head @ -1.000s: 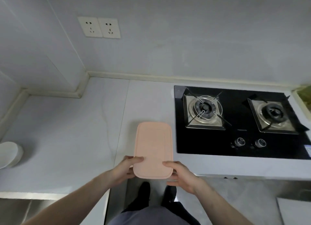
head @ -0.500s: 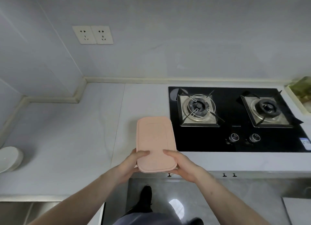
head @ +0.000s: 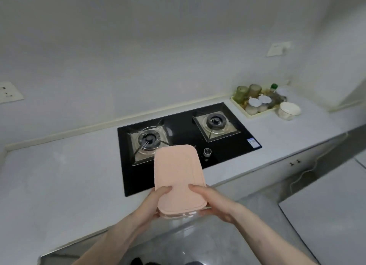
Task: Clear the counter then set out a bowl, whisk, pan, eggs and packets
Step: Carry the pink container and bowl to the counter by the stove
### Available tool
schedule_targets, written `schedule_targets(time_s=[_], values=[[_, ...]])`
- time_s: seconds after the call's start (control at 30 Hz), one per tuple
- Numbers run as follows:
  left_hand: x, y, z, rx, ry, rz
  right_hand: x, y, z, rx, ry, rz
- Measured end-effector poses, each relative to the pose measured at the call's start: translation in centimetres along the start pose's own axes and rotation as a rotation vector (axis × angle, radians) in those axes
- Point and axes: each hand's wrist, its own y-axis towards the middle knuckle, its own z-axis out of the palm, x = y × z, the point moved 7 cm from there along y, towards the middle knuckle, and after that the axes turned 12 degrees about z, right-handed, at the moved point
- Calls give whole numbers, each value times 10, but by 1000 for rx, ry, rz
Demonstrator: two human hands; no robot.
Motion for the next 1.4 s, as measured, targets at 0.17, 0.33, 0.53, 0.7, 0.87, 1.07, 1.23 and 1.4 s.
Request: schedule_targets(time_s=[0.17, 0.33, 0.53, 0.7, 0.87, 1.07, 1.23, 1.4], values=[[-11, 20, 95, 137, 97, -6, -26, -46, -91, -137, 91, -44], [-35, 39, 184, 272, 190, 20, -47, -82, -168, -209, 211, -85], [-56, 71, 275, 414, 252, 23, -66, -106, -250, -305, 326, -97], [-59, 124, 366, 485, 294, 18, -79, -110, -344, -379, 389, -102], [-60, 180, 450, 511, 290, -34, -83, -104, -434, -419, 449, -71], [-60, 240, 522, 522, 286, -99, -83, -94, -522, -453, 477, -61], [-68, 273, 557, 497, 270, -136, -76, -83, -569, -443, 525, -37], [-74, 310, 569, 389, 201, -157, -52, -53, -608, -355, 506, -37]])
